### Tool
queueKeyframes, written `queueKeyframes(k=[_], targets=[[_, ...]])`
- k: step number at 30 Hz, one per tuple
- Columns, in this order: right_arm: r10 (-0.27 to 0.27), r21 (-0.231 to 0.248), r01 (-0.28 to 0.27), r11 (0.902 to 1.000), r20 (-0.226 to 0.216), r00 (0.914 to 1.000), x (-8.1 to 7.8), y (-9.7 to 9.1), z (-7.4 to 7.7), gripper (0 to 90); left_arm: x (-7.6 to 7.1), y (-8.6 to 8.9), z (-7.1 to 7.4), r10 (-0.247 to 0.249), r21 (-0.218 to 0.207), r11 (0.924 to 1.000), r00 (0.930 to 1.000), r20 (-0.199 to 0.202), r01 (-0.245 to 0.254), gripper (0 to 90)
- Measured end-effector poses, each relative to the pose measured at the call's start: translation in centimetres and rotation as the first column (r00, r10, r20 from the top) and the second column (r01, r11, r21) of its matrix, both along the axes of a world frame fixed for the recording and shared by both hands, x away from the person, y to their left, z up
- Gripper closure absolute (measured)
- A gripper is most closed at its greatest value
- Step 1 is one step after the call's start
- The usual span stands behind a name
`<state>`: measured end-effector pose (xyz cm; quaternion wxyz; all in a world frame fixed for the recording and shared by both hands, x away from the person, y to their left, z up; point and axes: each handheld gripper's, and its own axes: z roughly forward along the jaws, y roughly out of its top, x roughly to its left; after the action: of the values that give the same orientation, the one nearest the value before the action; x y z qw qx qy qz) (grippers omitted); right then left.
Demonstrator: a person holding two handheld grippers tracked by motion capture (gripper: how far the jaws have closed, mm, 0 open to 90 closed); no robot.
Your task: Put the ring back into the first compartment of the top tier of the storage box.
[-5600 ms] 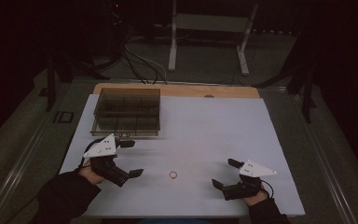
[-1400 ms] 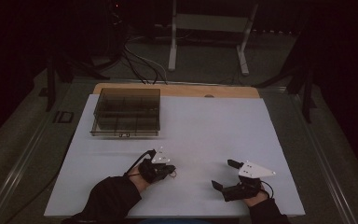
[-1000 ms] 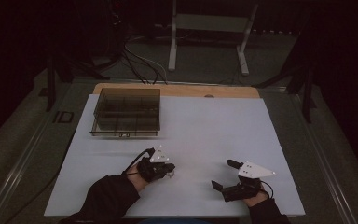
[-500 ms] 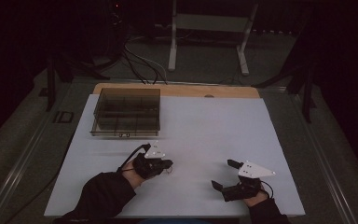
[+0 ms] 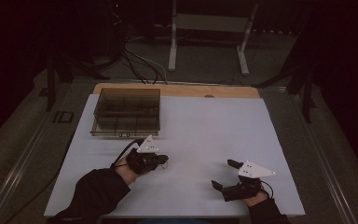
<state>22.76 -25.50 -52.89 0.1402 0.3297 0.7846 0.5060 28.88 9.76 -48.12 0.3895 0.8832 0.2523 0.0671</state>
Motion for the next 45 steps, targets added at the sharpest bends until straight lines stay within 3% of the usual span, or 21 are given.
queueKeyframes(k=[21, 45], targets=[[0.001, 0.000, -0.001, 1.0000, 0.000, 1.0000, 0.0, 0.0, 0.0, 0.0, 0.3, 1.3, 1.7, -0.006, -0.028, 0.9996, 0.9999, -0.009, 0.006, 90.0], [0.005, -0.005, -0.005, 1.0000, 0.001, 1.0000, 0.0, 0.1, 0.0, 0.0, 0.7, 3.1, 3.5, 0.017, -0.032, 0.9994, 0.9997, 0.020, -0.017, 90.0]])
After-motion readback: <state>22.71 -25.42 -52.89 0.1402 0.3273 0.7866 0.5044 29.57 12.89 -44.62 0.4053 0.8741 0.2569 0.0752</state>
